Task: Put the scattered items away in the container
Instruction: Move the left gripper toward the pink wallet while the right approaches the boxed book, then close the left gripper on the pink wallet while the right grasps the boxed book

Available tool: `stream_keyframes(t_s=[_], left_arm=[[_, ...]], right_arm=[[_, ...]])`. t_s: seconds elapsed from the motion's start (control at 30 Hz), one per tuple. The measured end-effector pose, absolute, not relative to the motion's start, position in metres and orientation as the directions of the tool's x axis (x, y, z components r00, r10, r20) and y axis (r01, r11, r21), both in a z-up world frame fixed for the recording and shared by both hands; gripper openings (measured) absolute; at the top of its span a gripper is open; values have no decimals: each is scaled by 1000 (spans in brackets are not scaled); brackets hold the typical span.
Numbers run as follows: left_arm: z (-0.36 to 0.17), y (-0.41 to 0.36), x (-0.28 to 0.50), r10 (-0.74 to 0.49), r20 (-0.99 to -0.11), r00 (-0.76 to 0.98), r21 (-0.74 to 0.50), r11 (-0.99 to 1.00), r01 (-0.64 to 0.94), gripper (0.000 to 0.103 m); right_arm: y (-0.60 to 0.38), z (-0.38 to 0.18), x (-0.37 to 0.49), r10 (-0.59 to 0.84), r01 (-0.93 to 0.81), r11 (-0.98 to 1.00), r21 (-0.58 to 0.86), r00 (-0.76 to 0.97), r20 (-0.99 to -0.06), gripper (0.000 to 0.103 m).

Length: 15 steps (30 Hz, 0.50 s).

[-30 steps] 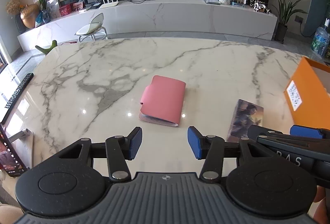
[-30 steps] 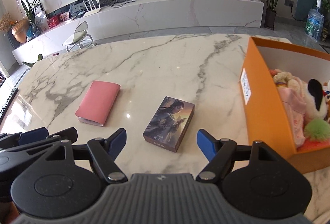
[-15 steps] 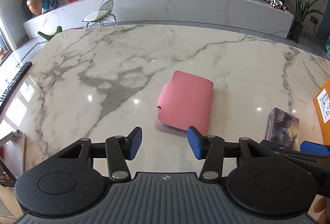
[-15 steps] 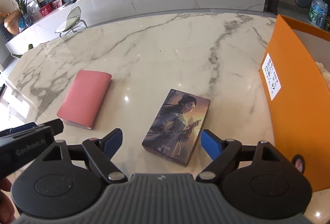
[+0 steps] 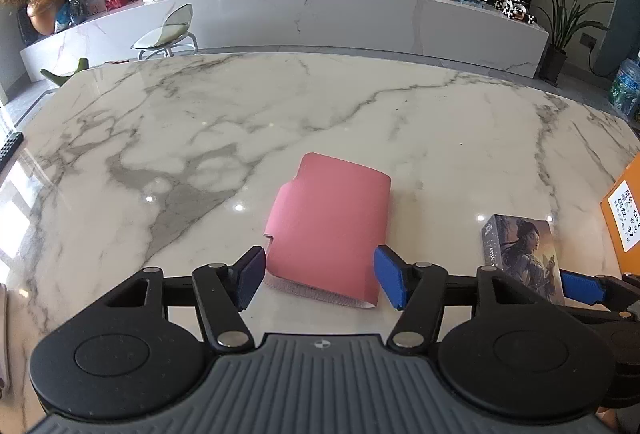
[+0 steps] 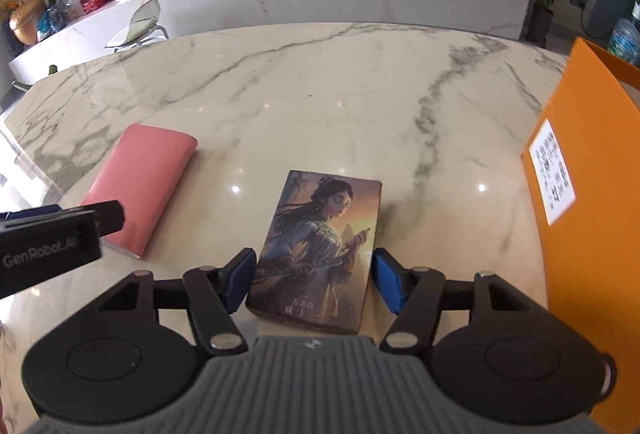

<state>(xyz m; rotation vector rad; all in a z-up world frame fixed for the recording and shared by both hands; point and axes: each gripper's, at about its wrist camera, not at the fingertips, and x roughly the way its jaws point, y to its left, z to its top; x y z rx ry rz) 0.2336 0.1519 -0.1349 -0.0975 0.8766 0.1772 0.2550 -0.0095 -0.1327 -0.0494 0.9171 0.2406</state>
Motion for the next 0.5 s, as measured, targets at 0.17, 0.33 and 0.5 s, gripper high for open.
stream_keyframes(t_s=[0.17, 0.33, 0.5], left_arm=[[-142, 151, 244, 109, -755, 647, -6, 985, -173, 88], [-149, 150, 255, 124, -741, 660, 24, 987, -159, 90], [-156, 145, 259, 145, -716, 683, 60, 987, -147, 95]], right_arm=[[-9, -135, 265, 217, -256, 964, 74, 592, -776, 64], [-13, -137, 271, 245, -279, 956, 87, 601, -761, 64], [-11, -140, 275, 246, -290, 954, 76, 615, -749, 63]])
